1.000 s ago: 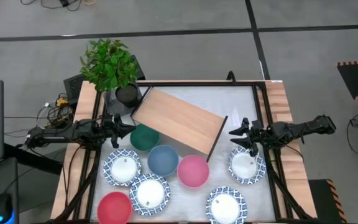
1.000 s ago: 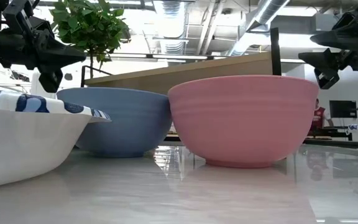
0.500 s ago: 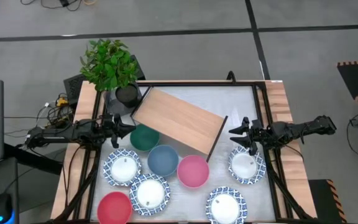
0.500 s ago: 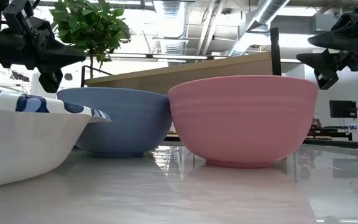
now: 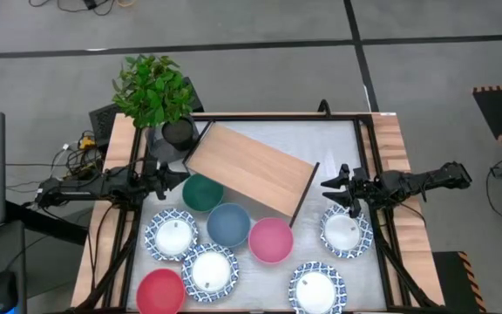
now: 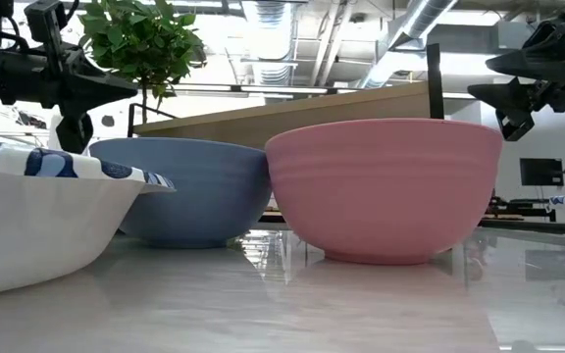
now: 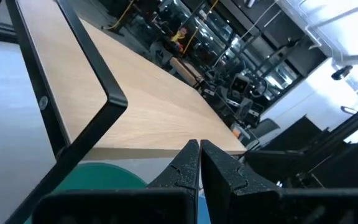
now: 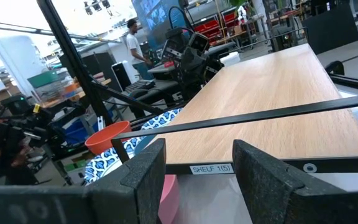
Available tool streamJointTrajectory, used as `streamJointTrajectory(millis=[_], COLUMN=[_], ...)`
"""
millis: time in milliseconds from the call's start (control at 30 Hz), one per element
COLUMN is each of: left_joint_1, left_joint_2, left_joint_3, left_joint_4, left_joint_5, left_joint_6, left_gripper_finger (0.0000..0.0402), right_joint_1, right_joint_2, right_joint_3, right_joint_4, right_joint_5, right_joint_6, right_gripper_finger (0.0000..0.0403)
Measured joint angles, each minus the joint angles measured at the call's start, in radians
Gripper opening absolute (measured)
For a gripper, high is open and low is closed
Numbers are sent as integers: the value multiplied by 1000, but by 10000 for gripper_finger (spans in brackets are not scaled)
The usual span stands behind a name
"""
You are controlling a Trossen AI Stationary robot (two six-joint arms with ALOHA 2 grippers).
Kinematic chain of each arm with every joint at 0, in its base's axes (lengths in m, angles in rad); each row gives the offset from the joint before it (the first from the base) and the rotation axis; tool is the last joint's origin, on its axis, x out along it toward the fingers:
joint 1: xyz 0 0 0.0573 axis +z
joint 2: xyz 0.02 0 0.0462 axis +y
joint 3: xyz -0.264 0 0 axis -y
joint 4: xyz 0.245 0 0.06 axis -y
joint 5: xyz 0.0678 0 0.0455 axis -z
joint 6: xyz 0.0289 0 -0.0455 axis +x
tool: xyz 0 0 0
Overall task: Place and stack bowls onto a shelf
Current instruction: Put the green bowl on the shelf
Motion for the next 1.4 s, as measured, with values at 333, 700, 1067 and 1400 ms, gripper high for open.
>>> streamJointTrajectory(millis=[333,700,1067,1400], left_joint_1=[0,1,1,1], left_joint_2=[0,0,0,0], left_joint_3=[0,0,0,0], left_joint_4=[-2,-1,0,31], left_joint_5=[24,-1,-2,-4], left_joint_6=[54,45,8,-162], left_gripper_finger=[0,0,0,0], right_joint_1=[2,2,0,0], right_joint_2=[0,0,0,0], right_joint_3=[0,0,0,0], right_joint_4=[0,0,0,1], right_joint_5=[2,-11,-13,-13], right_joint_6=[2,24,286,505], right_gripper_finger=[212,212,212,212])
